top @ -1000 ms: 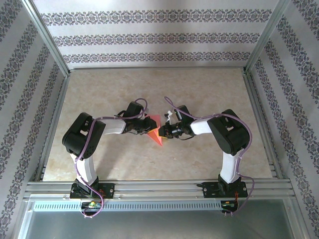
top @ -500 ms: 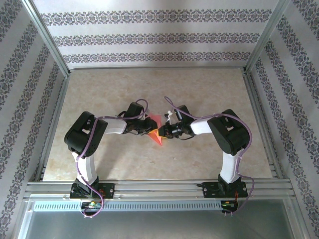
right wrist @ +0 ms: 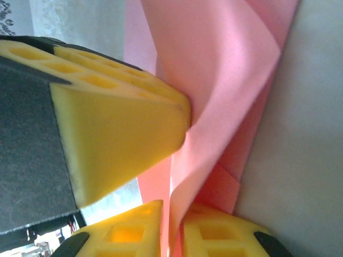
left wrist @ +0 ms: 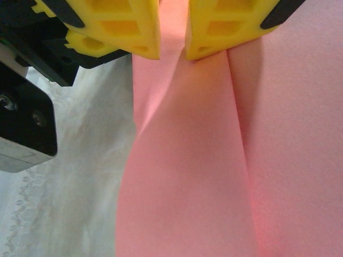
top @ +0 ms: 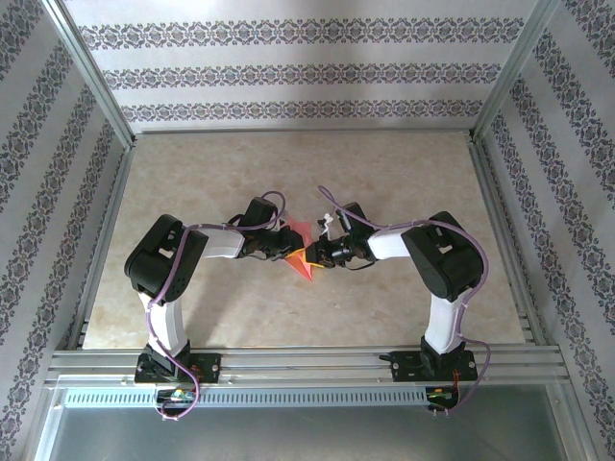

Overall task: Fold a paper plane with a square sheet of paper (pick it up from the middle)
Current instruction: Fourth fold the wing at the center of the table.

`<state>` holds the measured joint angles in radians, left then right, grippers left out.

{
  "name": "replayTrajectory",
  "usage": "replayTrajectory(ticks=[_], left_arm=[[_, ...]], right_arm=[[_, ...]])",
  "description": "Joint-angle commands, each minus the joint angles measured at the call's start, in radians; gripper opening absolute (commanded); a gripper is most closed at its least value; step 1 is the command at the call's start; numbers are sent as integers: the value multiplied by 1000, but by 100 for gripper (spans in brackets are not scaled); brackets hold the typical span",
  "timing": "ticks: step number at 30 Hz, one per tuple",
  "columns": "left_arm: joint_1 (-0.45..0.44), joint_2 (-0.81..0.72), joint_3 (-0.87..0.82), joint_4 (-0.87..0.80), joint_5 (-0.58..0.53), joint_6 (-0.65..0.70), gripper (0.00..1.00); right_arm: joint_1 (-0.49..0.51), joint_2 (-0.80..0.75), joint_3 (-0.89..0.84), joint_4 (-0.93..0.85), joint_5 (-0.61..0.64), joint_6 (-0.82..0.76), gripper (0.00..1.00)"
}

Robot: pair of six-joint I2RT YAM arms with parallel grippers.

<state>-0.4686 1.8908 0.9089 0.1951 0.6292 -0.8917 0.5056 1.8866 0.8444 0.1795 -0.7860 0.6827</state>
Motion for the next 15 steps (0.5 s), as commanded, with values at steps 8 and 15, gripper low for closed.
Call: replayTrajectory(ticks=[8, 15], left_arm=[[13, 42, -5, -50, -26, 5, 21], [13, 45, -3, -59, -30, 8, 21]], right_arm=[[3, -65, -4, -116, -4, 34, 19], [17, -48, -11, -136, 10, 37, 19]])
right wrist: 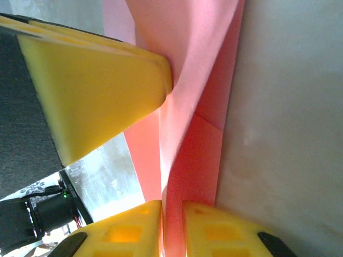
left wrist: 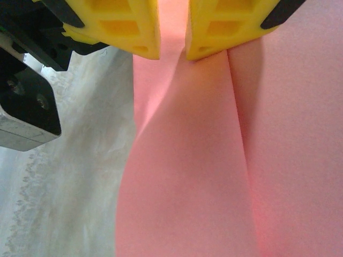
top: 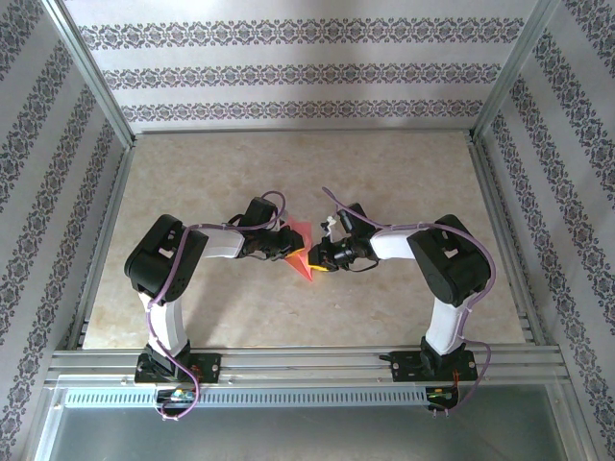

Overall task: Fold a paper plane with a square sheet of paper (pick it up from the middle)
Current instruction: Fourth fold the wing at the center of the table.

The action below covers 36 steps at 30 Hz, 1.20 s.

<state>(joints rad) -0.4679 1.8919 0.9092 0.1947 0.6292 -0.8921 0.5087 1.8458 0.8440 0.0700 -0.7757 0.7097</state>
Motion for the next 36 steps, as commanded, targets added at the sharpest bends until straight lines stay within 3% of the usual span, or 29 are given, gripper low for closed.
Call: replayTrajectory(ticks=[1, 9, 18, 36], left_arm=[[14, 44, -3, -62, -30, 8, 21], [14, 36, 5, -58, -17, 8, 24], [14, -63, 27, -7, 41, 4, 31], [3, 0, 7, 28, 35, -27, 27]], right_arm=[[14, -5, -15, -26, 2, 11, 18], [4, 21, -39, -19, 22, 11, 12], [-6, 50, -48, -14, 33, 10, 11], [-9, 64, -29, -36, 29, -18, 14]])
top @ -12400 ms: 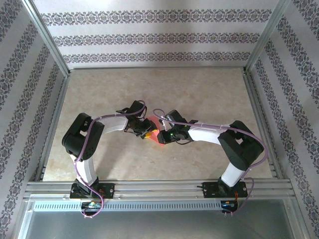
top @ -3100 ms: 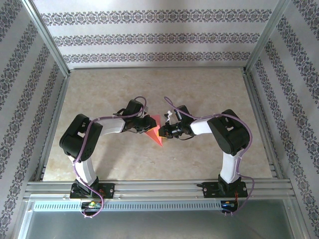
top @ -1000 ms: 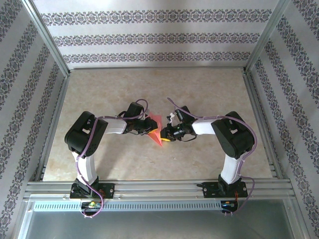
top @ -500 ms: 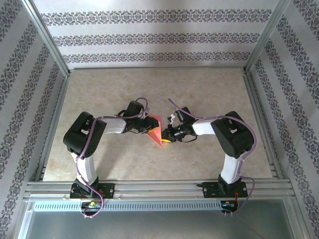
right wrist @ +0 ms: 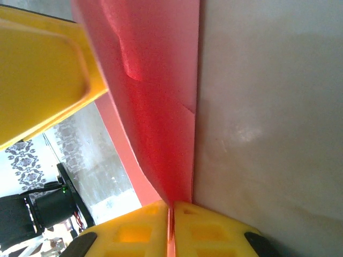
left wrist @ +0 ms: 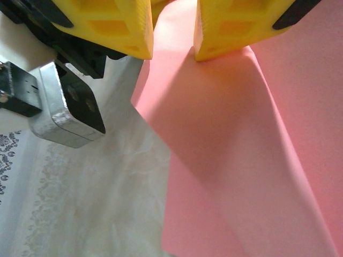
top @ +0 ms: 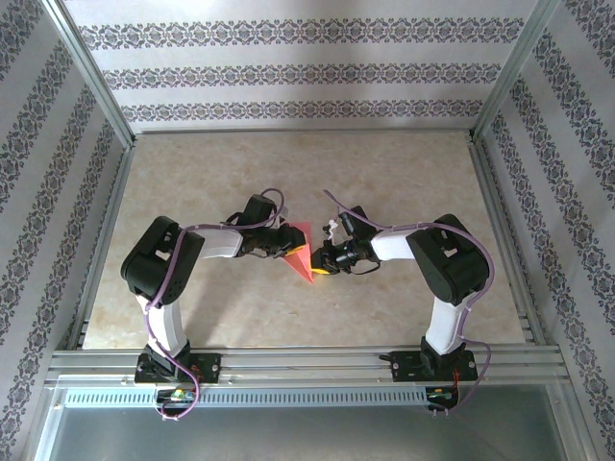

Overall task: Fold a paper plane with a square sheet of paper (pick it up from the middle)
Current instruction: Fourth fold the wing at the center of the table.

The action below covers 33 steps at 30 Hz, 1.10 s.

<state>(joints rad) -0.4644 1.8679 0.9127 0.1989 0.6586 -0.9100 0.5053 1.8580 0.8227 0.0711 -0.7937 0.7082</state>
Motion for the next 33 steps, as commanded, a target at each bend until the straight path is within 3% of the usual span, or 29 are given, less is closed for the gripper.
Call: replayTrajectory(ticks=[1, 22, 33], left_arm=[[-1, 28, 6, 21, 3, -7, 27], [-1, 51, 10, -87, -72, 13, 26], [0, 51, 14, -111, -83, 20, 26]], right_arm=[[-5, 53, -8, -37, 47, -16, 14], [12, -64, 0, -134, -4, -50, 20], [36, -49, 9, -141, -9, -58, 17]])
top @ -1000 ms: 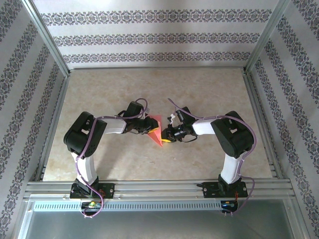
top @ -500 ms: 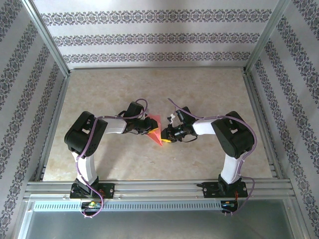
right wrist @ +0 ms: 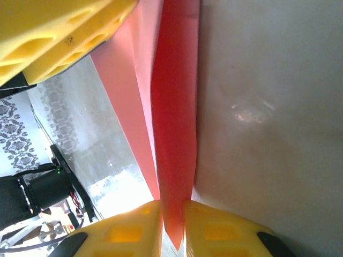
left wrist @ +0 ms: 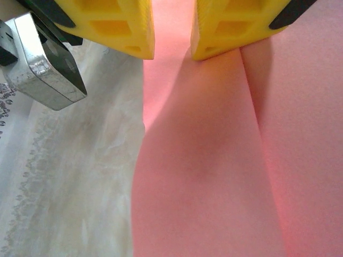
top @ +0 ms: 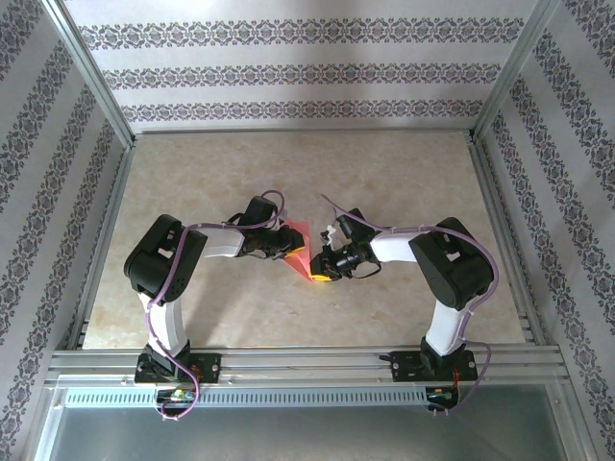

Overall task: Fold a paper plane with a square sheet of paper (pick it up from the middle)
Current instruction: Fourth fold the wing at the center of the table.

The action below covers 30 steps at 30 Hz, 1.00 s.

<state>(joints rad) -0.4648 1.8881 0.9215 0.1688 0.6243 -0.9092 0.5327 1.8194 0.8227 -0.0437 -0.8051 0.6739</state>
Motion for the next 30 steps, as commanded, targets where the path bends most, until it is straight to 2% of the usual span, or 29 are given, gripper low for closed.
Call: replayTrajectory(ticks=[1, 6, 11, 16, 18, 22, 30], left_arm=[[0, 30, 4, -81, -49, 20, 26], [0, 32, 2, -87, -53, 20, 26], [0, 34, -1, -86, -54, 19, 26], [-1, 33, 0, -91, -52, 19, 26], [1, 34, 2, -93, -52, 20, 26], [1, 32, 1, -95, -52, 21, 26], [2, 32, -1, -105, -66, 15, 26]], right_arm=[[8, -8, 7, -27, 8, -23, 16], [7, 15, -5, -24, 20, -26, 12], [6, 25, -5, -19, 30, -28, 15], [-11, -137, -27, -25, 85, -25, 25], [-24, -194, -41, -36, 113, -29, 26], [-24, -219, -48, 4, 87, -28, 25], [28, -115, -14, 118, 39, 32, 17]])
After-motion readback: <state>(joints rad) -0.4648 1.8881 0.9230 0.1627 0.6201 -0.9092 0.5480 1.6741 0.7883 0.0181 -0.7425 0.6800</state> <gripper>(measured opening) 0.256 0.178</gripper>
